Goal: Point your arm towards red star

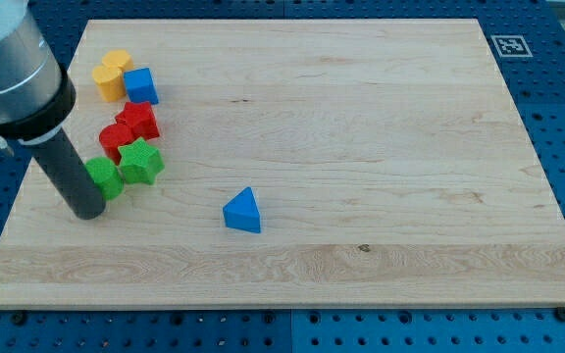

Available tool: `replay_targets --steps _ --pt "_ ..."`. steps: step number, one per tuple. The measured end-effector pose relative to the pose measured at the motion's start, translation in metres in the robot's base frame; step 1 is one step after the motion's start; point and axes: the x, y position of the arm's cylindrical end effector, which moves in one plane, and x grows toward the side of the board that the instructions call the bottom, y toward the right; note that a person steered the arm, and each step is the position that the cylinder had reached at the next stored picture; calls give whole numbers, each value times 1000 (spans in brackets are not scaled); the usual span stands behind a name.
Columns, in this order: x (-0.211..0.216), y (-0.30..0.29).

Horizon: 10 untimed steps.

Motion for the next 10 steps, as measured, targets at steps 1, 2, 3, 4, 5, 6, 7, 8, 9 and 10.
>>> replay_targets --steps 1,2,3,4,5,6,7,8,9,10 --pt "-26 0" --pt "-36 0" --pt "-32 0" --pt "-15 7" --pt "-8 29" --pt "-11 53" --pt "-27 74" --pt "-56 91" --pt "-89 102" --pt "-118 107"
